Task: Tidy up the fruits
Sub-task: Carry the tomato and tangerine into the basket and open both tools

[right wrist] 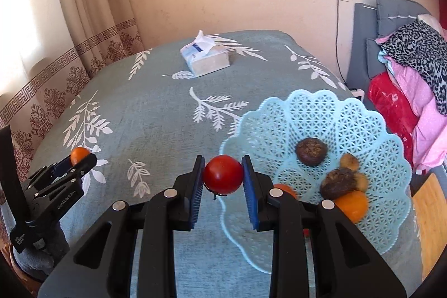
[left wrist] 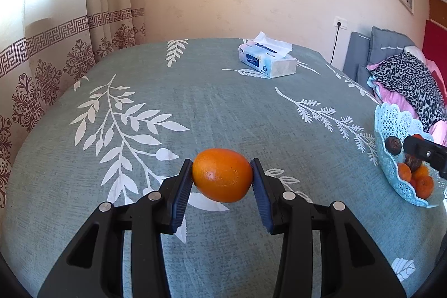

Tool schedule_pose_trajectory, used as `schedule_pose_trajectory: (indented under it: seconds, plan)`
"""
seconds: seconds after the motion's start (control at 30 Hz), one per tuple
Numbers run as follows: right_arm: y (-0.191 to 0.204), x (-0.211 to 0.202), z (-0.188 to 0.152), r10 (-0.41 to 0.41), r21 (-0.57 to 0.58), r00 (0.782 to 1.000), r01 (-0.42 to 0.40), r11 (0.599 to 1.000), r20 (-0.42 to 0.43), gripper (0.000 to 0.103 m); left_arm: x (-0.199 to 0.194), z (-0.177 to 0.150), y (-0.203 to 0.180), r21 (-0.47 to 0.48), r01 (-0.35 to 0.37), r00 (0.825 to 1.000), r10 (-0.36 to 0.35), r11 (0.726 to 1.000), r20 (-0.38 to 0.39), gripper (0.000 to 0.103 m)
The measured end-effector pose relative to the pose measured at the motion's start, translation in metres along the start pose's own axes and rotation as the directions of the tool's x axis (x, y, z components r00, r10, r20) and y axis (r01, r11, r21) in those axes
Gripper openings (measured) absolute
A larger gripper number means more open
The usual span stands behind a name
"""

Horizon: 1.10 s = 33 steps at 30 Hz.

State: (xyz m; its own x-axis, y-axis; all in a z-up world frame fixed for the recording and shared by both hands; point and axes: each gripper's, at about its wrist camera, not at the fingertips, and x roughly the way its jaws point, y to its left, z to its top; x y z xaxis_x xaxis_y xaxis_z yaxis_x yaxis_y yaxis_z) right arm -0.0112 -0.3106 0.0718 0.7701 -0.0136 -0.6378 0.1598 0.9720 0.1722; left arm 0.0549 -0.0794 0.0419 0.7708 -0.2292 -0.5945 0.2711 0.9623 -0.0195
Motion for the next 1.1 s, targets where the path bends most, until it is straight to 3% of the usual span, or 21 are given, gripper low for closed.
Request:
schedule_pose_trajectory:
  seconds: [0.17, 0.47, 0.77, 0.97, 1.1]
  plan:
    - [-0.040, -0.006, 0.001, -0.022, 0.093, 1.000, 0.022, 0.995, -0.004, 0.028, 0.001, -0.003, -0.003, 0.010, -0.004, 1.000, 0.004, 1.000, -0.011, 0.042]
    - [-0.074, -0.001, 0.005, 0.047, 0.218, 0.998, -0.038, 0.975, -0.036, 0.028, -0.002, -0.005, -0.010, 0.001, 0.014, 0.999, -0.014, 1.000, -0.039, 0.042]
    - [-0.098, -0.015, -0.002, 0.042, 0.267, 0.999, -0.040, 0.963, -0.001, 0.039, -0.013, 0.002, -0.035, 0.040, 0.051, 0.998, -0.050, 0.998, -0.032, 0.042]
    - [-0.106, -0.033, -0.009, -0.055, 0.237, 0.996, 0.037, 0.971, 0.067, 0.039, -0.016, 0.011, -0.062, 0.074, 0.098, 0.995, -0.095, 0.992, -0.033, 0.042]
    - [-0.110, -0.045, -0.014, -0.152, 0.204, 0.981, 0.124, 0.971, 0.125, 0.041, -0.015, 0.019, -0.080, 0.098, 0.128, 0.991, -0.126, 0.987, -0.034, 0.042]
